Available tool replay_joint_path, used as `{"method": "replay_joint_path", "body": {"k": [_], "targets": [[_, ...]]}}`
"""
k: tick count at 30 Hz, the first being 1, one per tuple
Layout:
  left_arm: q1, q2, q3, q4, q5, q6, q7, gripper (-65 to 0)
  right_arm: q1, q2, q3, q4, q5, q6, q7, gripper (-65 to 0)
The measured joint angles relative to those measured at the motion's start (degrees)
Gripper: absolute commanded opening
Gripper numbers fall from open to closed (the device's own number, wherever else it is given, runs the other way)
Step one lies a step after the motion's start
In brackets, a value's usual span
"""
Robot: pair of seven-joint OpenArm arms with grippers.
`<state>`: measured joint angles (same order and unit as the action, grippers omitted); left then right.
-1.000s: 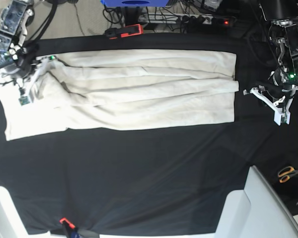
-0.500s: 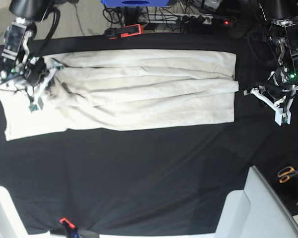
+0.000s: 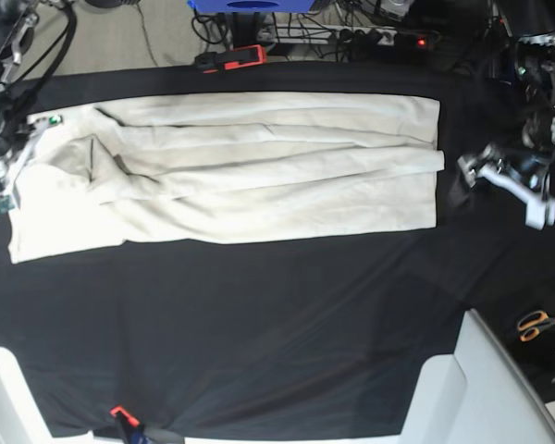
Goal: Fold the T-shirt properly
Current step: 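Move the left gripper to the opposite shirt end and grasp it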
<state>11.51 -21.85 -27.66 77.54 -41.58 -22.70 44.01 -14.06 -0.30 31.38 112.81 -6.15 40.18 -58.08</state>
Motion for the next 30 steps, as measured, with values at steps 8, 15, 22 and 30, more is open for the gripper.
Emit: {"method": "replay_joint_path", "body": {"k": [8, 15, 22, 30], "targets": [[0.76, 1.16, 5.25, -7.89, -3.50, -12.24, -0.07, 0.0, -1.16, 0.22, 0.11, -0.07, -0.17, -0.07, 2.95, -32.9], [-1.62, 0.55, 5.16, -14.88, -4.24, -13.68, -2.56, 0.0, -1.16, 0.17, 0.11, -0.07, -0.20, -0.09, 3.04, -32.9], [-1.97, 0.98, 11.47, -16.37, -3.91, -13.92, -10.03, 0.0, -1.20, 0.15, 0.11, -0.09, -0.20, -0.07, 3.02, -32.9], [-1.97, 3.43, 11.98, -16.41, -4.66, -14.47, -11.47, -0.7, -1.25, 0.15, 0.11, -0.09, -0.02, -0.07, 3.04, -32.9]]}}
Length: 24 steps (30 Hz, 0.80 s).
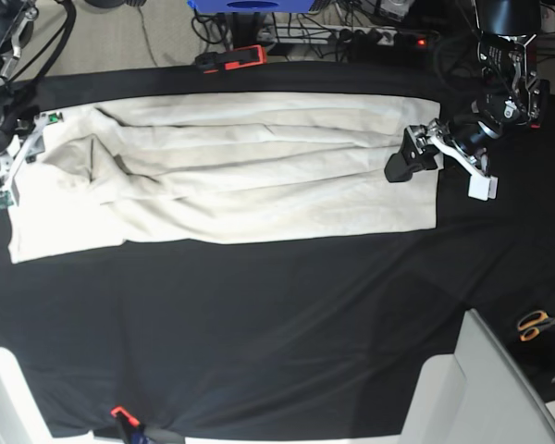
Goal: Fold the T-shirt properly
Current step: 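Move the left gripper to the opposite shirt end and grasp it, then lift the held end with the left gripper and fold it toward the right gripper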
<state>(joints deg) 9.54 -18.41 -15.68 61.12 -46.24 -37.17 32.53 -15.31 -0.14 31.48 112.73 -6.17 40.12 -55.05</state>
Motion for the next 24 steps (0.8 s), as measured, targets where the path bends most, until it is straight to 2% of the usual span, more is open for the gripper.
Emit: {"method": "replay_joint_path", "body": {"k": [1, 8, 11, 14, 15, 19, 22, 24], "targets": [[0.00, -0.02, 0.00, 0.00, 0.02, 0.00, 0.02, -3.1, -0.13, -0.02, 0.00, 0.00, 0.00, 0.00, 0.00, -32.9], [0.15, 0.48, 0.04, -0.48, 0.94, 0.35, 1.97, -37.2, -0.46, 0.00, 0.00, 0.00, 0.00, 0.00, 0.00, -32.9], [0.31, 0.48, 0.04, -0.61, 1.09, 0.61, 2.60, -46.9, -0.46, 0.00, 0.00, 0.00, -0.02, 0.00, -0.02, -32.9], [0.35, 0.48, 0.42, -0.72, 1.73, 0.74, 2.73, -62.7, -0.46, 0.00, 0.00, 0.00, -0.02, 0.00, -0.02, -32.9], [0.37, 0.66, 0.44, -0.76, 2.03, 0.92, 2.27, -65.0, -0.46, 0.00, 0.00, 0.00, -0.02, 0.00, -0.02, -32.9], [0.79, 1.09, 0.52, -0.59, 3.43, 0.94, -0.20, -65.0, -0.46, -0.02, 0.00, 0.00, -0.02, 0.00, -0.02, -32.9], [0.76, 1.66, 0.50, 0.92, 10.29, 1.92, -1.84, -65.0, -0.46, -0.02, 0.00, -0.02, -0.02, 0.00, 0.00, -32.9], [0.96, 3.48, 0.33, 3.67, 16.28, 2.99, -3.69, -65.0, -0.46, -0.02, 0.02, -0.17, 0.00, -0.02, 0.02, -32.9]]}}
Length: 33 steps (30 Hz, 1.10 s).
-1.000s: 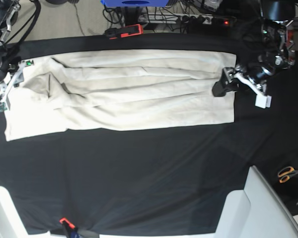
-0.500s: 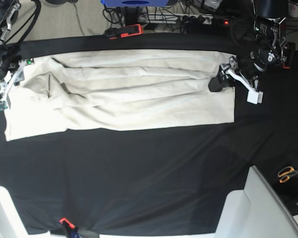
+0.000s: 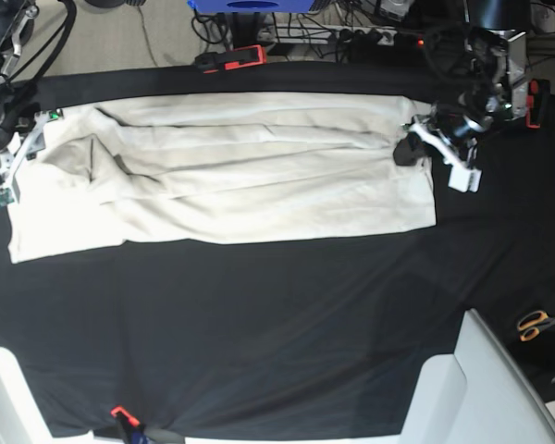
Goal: Fold the T-shirt properly
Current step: 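Lift the held end with the left gripper and fold it toward the right gripper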
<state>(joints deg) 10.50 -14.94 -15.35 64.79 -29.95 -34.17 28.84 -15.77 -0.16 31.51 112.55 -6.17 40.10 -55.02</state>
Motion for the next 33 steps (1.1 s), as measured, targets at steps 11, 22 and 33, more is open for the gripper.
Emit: {"method": "replay_joint_path", "body": {"k": [11, 22, 33], "targets": [[5.64, 9.27, 0.85, 21.38, 29.18, 1.20, 3.02, -65.0, -0.13, 0.00, -0.02, -1.20, 0.00, 0.00, -0.02, -32.9], [6.67, 10.54, 12.92, 31.41, 38.86, 1.20, 3.10, -65.0, -0.09, 0.02, -0.02, -1.20, 0.00, 0.02, -0.07, -32.9], [3.82, 10.73, 22.80, 37.90, 38.77, 1.38, 11.26, -65.0, 0.00, 0.02, -0.02, -1.20, -0.02, 0.02, -0.07, -32.9]]}}
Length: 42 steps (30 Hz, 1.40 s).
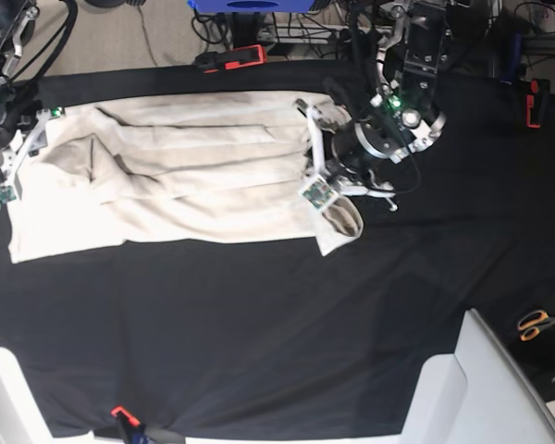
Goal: Fold the T-shirt properly
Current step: 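Lift the held end with the left gripper and fold it toward the right gripper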
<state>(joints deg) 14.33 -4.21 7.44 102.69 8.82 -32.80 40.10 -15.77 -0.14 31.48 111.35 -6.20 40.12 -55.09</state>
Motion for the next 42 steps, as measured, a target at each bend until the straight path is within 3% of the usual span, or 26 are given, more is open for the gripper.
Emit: {"method": "replay_joint_path", "body": {"k": [4, 11, 26, 42], "targets": [[-0.39, 1.01, 3.85, -0.59, -0.04, 4.28, 1.11, -65.0, 0.00, 0.00, 0.00, 0.00, 0.00, 0.00, 0.00, -32.9], [-1.64, 1.79, 11.28, -0.94, -0.52, 7.13, 1.07, -65.0, 0.00, 0.00, 0.00, 0.00, -0.02, 0.00, -0.04, -32.9], [-2.58, 6.34, 14.29, -6.36, -0.20, 7.34, 0.92, -65.0, 0.02, -0.02, 0.00, 0.00, 0.00, 0.00, 0.02, -32.9], [-6.40, 7.43, 17.09, -10.16, -0.11, 7.37, 1.09, -65.0, 0.02, -0.02, 0.00, 0.00, 0.02, 0.00, 0.02, -32.9]]}}
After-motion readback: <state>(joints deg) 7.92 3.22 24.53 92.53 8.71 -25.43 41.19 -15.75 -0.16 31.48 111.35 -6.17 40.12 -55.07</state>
